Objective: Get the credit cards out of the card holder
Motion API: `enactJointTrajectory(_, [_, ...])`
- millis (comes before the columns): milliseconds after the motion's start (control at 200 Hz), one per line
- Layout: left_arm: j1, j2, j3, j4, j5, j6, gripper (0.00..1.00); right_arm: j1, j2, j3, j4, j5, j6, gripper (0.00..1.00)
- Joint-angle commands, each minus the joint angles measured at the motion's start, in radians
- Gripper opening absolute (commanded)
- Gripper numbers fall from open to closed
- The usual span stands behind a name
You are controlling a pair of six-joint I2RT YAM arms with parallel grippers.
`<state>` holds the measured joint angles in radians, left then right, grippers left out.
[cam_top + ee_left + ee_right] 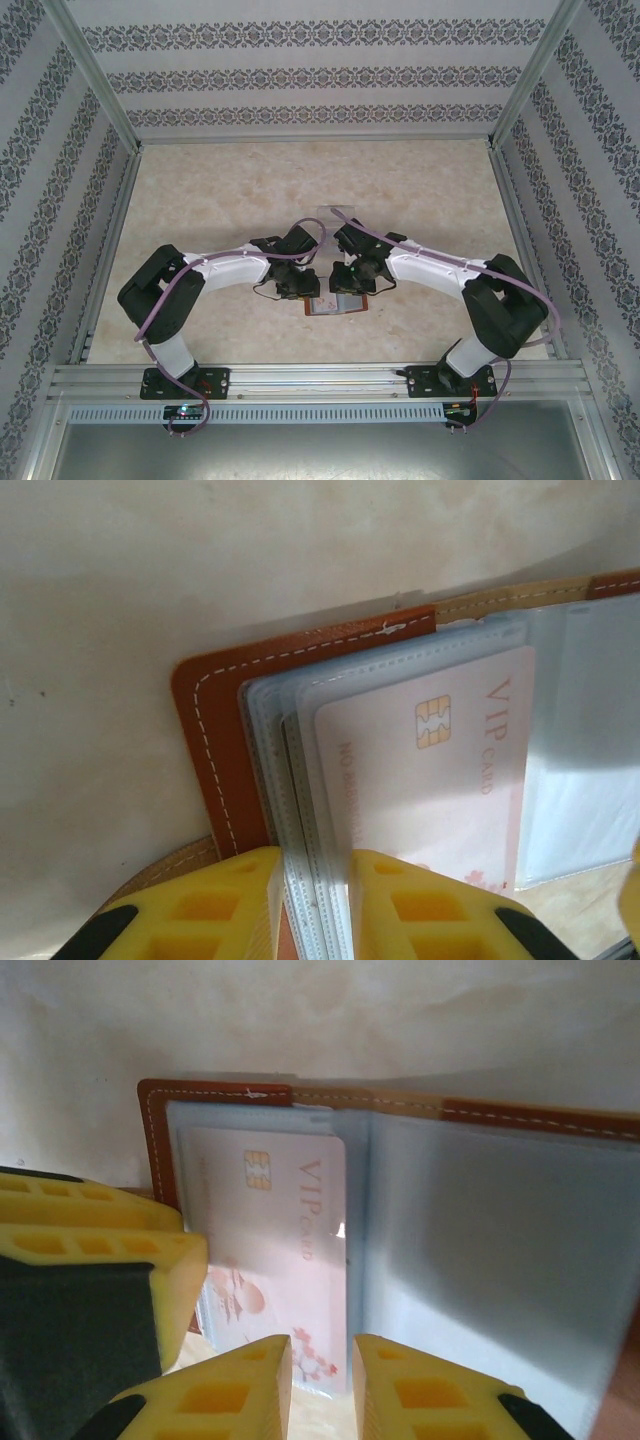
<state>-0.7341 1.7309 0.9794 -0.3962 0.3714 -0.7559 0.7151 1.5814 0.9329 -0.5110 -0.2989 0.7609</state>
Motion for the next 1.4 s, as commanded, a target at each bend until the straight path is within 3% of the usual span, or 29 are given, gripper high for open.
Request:
enactJointTrajectory(0, [-0.016, 0.014, -0.014, -0.013, -0.013, 0.005, 0.24, -0.009, 0.028, -0.010, 0.053, -0.048, 0.021, 0.25])
enactJointTrajectory(679, [-0.016, 0.018, -0.017, -0.006, -0.003, 0.007, 0.22, -0.016, 0.099, 0.003, 0.074, -0.058, 0.011, 0.25])
enactJointTrajectory(779, [-0.016, 0.018, -0.019, -0.004, -0.004, 0.008, 0.22, -0.016, 0.087, -0.002, 0.075, -0.054, 0.011, 0.18])
enactJointTrajectory(1024, [-0.016, 0.018, -0.020, 0.001, -0.001, 0.007, 0.22, -0.017, 0.095, 0.001, 0.073, -0.055, 0.008, 0.16])
enactJointTrajectory(1179, [-0.016, 0.018, -0.021, 0.002, 0.001, 0.009, 0.22, -0.016, 0.116, 0.001, 0.077, -0.057, 0.009, 0.17])
enactJointTrajectory(1394, [-0.016, 0.016, -0.024, 0.002, 0.000, 0.009, 0.22, -0.015, 0.111, 0.007, 0.040, -0.018, 0.000, 0.26])
